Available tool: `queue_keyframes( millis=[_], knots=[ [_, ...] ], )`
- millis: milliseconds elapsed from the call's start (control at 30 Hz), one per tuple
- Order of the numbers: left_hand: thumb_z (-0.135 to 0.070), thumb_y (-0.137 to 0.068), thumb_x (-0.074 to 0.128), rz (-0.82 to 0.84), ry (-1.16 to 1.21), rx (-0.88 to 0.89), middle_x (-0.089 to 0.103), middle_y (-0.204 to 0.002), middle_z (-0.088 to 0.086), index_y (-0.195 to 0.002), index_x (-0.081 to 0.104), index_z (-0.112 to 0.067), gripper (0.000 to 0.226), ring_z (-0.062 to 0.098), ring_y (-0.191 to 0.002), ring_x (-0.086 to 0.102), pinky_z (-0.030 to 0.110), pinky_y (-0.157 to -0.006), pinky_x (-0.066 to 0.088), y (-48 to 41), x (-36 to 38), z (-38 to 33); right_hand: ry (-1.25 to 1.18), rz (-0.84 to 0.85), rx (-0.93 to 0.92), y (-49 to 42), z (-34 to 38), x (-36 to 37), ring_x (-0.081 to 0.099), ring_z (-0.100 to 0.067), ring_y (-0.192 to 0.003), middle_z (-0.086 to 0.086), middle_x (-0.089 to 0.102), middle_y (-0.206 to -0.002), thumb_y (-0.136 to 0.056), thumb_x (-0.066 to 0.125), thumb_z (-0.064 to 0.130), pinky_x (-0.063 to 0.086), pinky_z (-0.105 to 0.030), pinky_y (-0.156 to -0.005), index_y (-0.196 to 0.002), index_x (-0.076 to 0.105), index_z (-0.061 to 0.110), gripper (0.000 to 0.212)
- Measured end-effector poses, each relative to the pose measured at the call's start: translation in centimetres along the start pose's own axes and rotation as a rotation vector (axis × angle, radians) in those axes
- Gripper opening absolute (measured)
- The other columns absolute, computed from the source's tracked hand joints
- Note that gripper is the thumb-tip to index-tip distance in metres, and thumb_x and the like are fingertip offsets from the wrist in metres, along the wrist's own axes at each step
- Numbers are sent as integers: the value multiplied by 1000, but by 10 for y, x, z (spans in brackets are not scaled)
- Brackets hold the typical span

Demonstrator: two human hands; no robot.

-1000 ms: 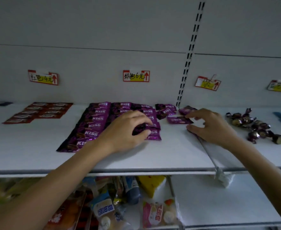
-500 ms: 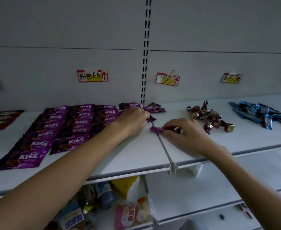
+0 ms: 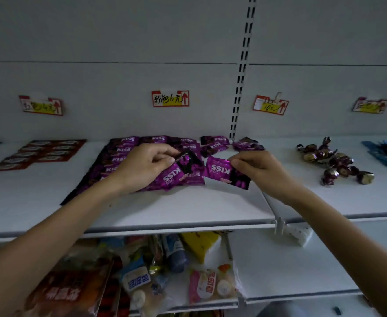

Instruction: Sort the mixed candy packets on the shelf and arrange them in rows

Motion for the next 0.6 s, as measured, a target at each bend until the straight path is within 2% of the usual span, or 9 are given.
queue_keyframes(
  millis=[33, 100, 133, 200, 300, 400, 500, 533, 600],
  knots=[
    [-10, -92, 53, -4, 53, -30, 65, -87, -17, -94, 61, -33, 24, -8, -83, 59, 5, -76, 43, 8, -7, 4, -31, 29, 2, -2, 4, 6, 60, -30, -76, -13, 66, -80, -94, 52, 20, 46, -39, -70, -88, 69, 8, 21],
    [-10, -91, 55, -17, 149, -86, 68, -79, -18, -89, 61, -36, 26, -4, -78, 63, 7, -74, 45, 21, -20, 11, -98, 103, 23, -6, 11, 18, 65, -11, -84, 1, 70, -92, -90, 57, 18, 50, -24, -79, -97, 68, 21, 13],
    [-10, -89, 57, -18, 172, -98, 69, -78, -16, -89, 62, -36, 26, -4, -77, 64, 6, -72, 45, 27, -25, 14, -108, 144, 30, -7, 14, 24, 64, -4, -89, 6, 69, -99, -88, 60, 16, 49, -19, -81, -102, 65, 25, 17],
    [-8, -84, 64, -35, 164, -85, 69, -82, -17, -88, 63, -34, 27, -8, -80, 63, 4, -70, 44, 37, -33, 16, -25, 192, -3, -7, 20, 30, 62, 4, -91, 9, 67, -103, -84, 66, 13, 47, -12, -79, -106, 63, 28, 28],
    [-3, -78, 69, -68, 148, -1, 69, -83, -19, -80, 66, -31, 28, -5, -82, 63, 7, -73, 45, 51, -40, 16, 168, 127, -131, -5, 38, 32, 57, 12, -83, 20, 61, -94, -80, 68, 12, 40, -2, -70, -109, 65, 24, 32],
    [-11, -76, 73, -61, 45, 97, 60, -94, -23, -75, 71, -36, 25, -1, -96, 56, 7, -83, 38, 58, -40, 19, 214, 11, -248, -1, 56, 32, 55, 10, -79, 21, 56, -85, -78, 65, 11, 40, -4, -65, -105, 62, 21, 29],
    [-10, -76, 73, -69, -22, 143, 52, -87, -23, -81, 70, -41, 31, 5, -88, 53, 12, -74, 40, 60, -40, 23, 233, -102, -285, 1, 60, 33, 54, -6, -73, 5, 59, -77, -77, 67, 3, 45, -17, -62, -95, 56, 13, 23],
    [-7, -77, 72, -53, -1, 156, 54, -88, -21, -83, 70, -38, 32, 7, -86, 56, 14, -72, 43, 61, -39, 24, 256, -130, -301, 1, 60, 32, 53, -6, -72, 5, 59, -75, -76, 67, 2, 45, -17, -62, -93, 58, 11, 21],
    [-9, -76, 71, -24, 32, 179, 59, -92, -17, -85, 70, -35, 27, 9, -87, 60, 15, -75, 47, 63, -37, 26, 322, -157, -347, 2, 60, 31, 51, 1, -71, 11, 56, -72, -73, 64, 3, 40, -9, -62, -88, 63, 11, 17]
  ],
)
Point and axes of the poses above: each hand's wrist, its own y-axis away from the middle knuckle, its own x-axis out of the palm, z = x × y, the point moved 3 cm from there along -y, towards the middle knuckle
